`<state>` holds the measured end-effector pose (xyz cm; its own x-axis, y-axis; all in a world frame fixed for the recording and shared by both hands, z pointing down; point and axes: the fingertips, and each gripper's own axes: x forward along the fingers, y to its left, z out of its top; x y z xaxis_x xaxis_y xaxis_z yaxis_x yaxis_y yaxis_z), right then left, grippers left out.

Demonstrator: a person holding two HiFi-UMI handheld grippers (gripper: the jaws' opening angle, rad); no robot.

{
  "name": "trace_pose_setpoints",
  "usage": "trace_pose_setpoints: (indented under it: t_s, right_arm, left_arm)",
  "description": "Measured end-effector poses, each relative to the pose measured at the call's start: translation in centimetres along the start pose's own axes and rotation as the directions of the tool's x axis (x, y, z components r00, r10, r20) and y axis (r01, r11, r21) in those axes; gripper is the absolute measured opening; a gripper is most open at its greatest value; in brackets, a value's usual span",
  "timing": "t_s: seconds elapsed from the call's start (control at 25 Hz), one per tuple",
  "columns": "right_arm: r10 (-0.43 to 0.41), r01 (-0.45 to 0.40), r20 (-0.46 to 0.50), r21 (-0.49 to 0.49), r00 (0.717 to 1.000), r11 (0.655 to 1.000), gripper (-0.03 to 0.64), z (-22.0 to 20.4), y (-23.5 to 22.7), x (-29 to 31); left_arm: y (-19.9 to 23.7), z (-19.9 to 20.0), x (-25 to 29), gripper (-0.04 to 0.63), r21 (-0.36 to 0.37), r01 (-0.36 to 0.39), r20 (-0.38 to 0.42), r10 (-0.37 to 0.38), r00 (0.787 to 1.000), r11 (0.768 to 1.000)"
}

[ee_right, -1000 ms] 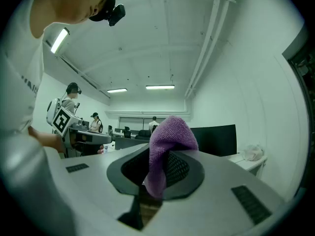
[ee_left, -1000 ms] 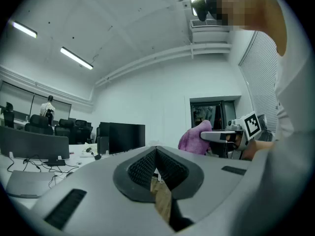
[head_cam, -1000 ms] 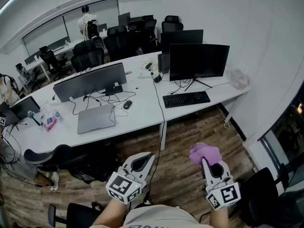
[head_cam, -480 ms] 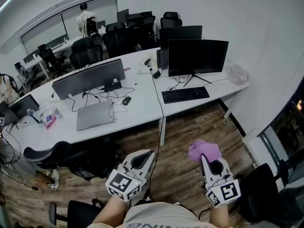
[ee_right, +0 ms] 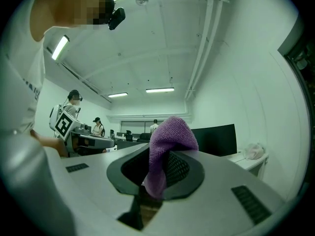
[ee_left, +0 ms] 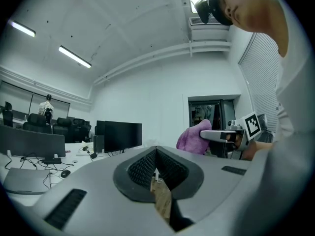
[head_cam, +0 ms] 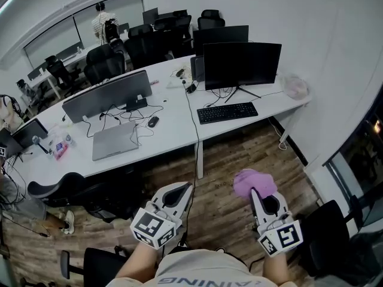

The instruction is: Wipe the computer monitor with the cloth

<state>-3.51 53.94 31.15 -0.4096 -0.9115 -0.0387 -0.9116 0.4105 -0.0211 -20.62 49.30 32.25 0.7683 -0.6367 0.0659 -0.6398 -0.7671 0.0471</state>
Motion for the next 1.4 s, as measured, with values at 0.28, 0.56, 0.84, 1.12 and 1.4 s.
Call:
trace_pose_setpoints:
  t_s: [0.28, 0.56, 0.84, 1.12, 1.4]
  right_arm:
    - [0.006, -0.005, -0.004, 0.069, 1.0, 0.998, 0.063, -2.5, -3.8, -2.4]
    - [0.048, -0.045, -0.025, 0.092, 0.999, 0.995, 0.063, -3.9, -5.3, -1.6]
    - [0.055, -0.051, -0.055, 0.068, 0.997, 0.996, 0.063, -4.5, -7.4, 3.1]
    - [0.031, -0.028, -0.08, 0.037, 0.996, 0.999, 0.063, -4.4, -9.7, 9.8]
    - [-0.01, 0.016, -0.111, 0.045, 0.994, 0.999, 0.063, -5.2, -9.7, 17.4]
  left_arm:
    - [-3.2, -1.5, 2.2, 0.005, 0.013, -0.021, -0.043, 0.021, 0.999, 1.0]
    - [-3.2, -2.1, 4.1, 0.005, -0.014, -0.041, -0.064, 0.04, 0.997, 0.999]
    - [0.7, -2.6, 8.0, 0.005, -0.017, -0.036, -0.056, 0.035, 0.998, 0.999]
    - [6.9, -1.8, 12.2, 0.005, -0.011, -0.012, -0.034, 0.012, 0.999, 1.0]
    - [15.1, -1.9, 13.9, 0.005, -0.06, -0.011, -0.028, 0.009, 1.0, 0.998]
